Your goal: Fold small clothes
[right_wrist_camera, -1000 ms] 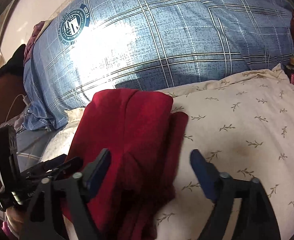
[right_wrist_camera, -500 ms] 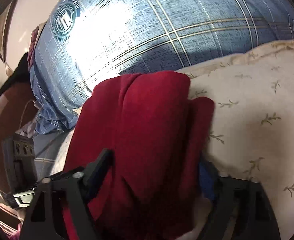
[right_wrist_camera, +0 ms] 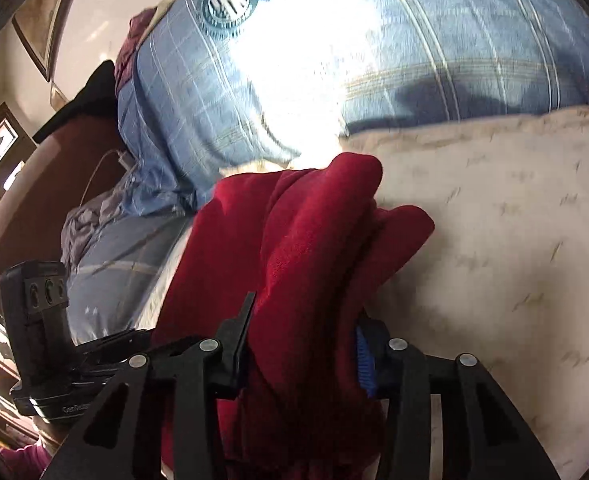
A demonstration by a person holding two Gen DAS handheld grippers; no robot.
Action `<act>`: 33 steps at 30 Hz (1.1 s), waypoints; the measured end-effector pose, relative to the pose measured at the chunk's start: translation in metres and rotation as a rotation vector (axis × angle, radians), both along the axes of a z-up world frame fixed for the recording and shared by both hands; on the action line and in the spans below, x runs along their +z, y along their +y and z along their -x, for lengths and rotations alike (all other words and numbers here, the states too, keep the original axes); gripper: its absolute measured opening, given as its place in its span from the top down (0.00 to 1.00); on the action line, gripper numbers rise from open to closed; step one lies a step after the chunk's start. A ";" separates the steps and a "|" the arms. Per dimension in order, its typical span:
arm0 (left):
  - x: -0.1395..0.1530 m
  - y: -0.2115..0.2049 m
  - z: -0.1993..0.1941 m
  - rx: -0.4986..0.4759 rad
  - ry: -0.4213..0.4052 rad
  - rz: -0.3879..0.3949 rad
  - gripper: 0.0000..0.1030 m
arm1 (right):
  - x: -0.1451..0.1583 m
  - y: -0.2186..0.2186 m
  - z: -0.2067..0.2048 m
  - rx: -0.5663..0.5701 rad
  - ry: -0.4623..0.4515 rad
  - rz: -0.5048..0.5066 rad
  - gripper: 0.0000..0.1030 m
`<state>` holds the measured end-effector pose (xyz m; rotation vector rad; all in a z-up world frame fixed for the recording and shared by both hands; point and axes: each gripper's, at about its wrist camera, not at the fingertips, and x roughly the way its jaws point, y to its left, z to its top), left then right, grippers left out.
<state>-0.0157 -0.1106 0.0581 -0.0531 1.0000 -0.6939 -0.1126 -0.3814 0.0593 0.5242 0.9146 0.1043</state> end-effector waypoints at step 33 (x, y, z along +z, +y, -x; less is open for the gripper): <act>0.045 0.027 0.095 0.256 -0.290 -0.104 0.29 | 0.063 0.078 0.066 -0.074 -0.028 0.492 0.28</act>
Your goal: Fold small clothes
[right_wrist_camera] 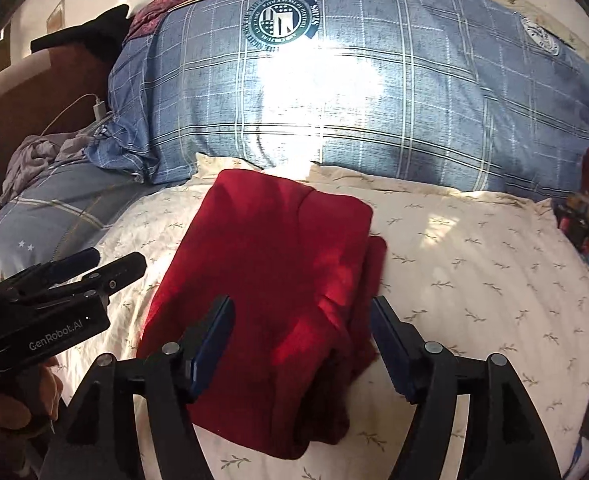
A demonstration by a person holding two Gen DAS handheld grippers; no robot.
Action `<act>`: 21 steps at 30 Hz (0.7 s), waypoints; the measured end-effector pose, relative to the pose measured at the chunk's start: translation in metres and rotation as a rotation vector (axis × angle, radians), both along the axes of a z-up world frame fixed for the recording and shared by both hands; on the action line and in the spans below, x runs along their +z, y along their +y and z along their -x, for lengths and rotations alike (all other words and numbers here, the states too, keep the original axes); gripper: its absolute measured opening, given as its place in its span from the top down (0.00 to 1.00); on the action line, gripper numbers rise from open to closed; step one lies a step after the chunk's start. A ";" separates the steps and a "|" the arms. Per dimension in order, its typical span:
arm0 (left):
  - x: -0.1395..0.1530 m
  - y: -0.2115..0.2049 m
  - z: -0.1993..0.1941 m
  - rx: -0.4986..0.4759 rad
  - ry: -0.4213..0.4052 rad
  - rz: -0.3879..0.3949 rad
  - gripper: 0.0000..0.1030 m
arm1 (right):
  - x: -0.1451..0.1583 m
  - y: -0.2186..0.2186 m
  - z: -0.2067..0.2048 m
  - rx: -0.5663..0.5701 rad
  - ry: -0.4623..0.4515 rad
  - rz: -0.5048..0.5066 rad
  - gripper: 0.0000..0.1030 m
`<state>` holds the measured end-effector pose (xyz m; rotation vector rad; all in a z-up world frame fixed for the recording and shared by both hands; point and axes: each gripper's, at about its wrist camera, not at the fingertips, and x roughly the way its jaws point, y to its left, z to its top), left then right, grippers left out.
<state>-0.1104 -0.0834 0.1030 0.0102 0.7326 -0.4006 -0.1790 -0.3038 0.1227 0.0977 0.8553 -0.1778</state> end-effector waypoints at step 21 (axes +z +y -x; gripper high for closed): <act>0.005 0.004 0.012 0.000 -0.041 -0.047 0.29 | -0.001 -0.010 0.003 -0.109 0.009 -0.002 0.21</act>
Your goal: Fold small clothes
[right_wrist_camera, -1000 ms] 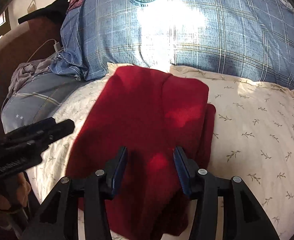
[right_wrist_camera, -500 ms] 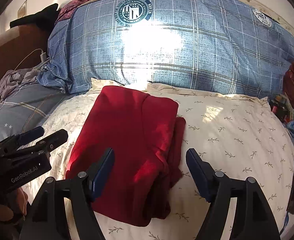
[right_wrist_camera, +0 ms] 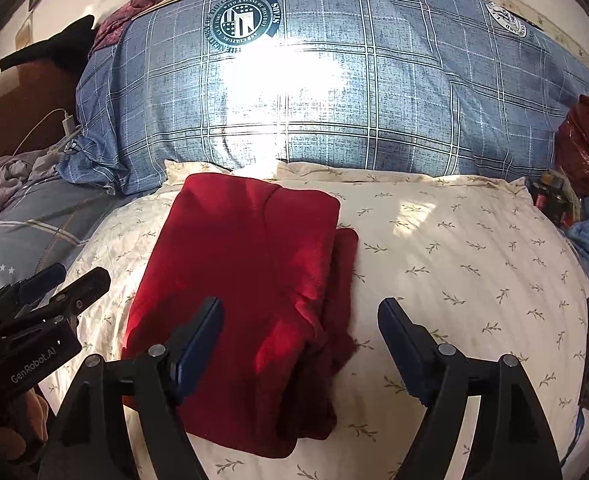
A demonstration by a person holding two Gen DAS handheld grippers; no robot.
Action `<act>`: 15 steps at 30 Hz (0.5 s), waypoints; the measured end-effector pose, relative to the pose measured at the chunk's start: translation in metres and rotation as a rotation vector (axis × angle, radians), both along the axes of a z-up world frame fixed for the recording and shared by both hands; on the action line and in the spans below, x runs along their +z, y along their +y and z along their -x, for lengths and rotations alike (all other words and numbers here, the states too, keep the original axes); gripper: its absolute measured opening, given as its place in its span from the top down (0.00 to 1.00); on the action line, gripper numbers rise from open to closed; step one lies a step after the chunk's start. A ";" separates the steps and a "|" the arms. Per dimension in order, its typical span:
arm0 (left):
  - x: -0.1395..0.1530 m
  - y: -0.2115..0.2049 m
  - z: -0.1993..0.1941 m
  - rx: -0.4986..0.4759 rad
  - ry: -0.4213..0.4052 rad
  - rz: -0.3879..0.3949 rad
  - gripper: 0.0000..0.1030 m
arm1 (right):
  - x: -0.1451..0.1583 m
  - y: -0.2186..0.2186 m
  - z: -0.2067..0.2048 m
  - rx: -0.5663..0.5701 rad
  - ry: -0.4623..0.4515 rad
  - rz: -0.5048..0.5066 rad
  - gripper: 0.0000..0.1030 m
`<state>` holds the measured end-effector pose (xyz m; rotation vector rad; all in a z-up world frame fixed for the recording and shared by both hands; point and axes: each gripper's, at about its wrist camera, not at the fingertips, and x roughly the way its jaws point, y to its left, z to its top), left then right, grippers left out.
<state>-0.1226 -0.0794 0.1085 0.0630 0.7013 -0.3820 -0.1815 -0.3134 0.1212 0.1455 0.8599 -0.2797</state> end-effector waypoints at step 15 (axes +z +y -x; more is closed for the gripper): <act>-0.007 -0.001 -0.008 -0.001 0.009 -0.011 0.29 | -0.002 0.003 -0.005 0.008 0.010 0.026 0.21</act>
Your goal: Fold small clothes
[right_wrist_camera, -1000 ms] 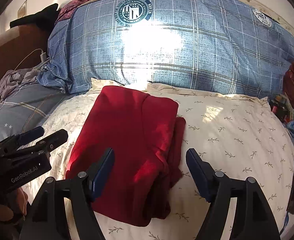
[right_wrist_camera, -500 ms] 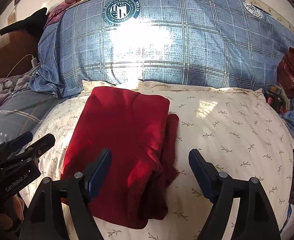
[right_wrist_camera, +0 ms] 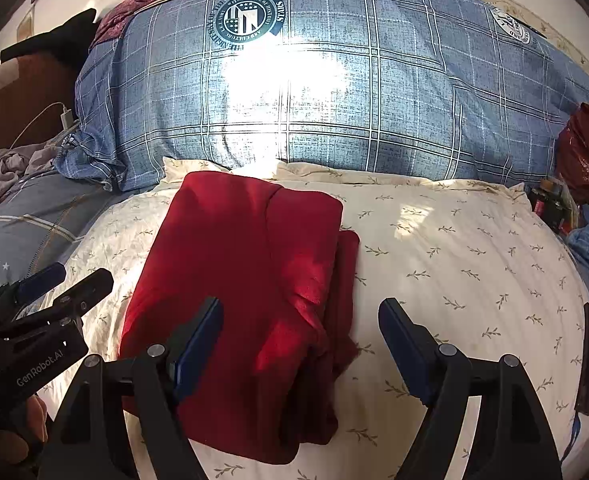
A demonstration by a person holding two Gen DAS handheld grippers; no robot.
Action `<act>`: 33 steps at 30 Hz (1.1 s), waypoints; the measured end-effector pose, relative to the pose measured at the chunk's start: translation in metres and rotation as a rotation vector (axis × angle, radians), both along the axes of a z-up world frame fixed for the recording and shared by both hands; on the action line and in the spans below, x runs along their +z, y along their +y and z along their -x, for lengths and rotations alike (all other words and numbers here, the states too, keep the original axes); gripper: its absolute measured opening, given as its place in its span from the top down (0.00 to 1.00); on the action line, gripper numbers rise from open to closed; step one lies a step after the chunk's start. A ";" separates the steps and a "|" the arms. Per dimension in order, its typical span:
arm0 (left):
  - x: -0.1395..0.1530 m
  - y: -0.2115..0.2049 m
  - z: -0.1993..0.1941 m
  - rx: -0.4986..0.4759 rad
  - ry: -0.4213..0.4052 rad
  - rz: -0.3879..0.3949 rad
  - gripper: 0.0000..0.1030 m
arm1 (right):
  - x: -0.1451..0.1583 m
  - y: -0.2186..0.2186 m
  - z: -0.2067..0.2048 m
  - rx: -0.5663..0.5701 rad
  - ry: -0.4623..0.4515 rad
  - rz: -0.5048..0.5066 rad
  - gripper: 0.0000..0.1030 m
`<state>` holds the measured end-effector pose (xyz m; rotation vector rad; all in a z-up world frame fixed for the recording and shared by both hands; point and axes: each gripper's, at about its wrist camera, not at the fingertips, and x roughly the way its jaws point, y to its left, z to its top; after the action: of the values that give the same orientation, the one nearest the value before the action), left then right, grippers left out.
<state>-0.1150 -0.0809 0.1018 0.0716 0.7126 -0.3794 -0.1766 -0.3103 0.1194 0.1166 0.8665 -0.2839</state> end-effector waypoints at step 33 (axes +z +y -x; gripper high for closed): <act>-0.010 0.001 -0.009 0.014 0.013 -0.007 0.29 | -0.011 0.004 -0.009 0.017 0.033 -0.015 0.21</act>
<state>-0.1063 -0.0798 0.0915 0.0705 0.7272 -0.3645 -0.1674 -0.3063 0.1086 0.1186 0.9021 -0.2642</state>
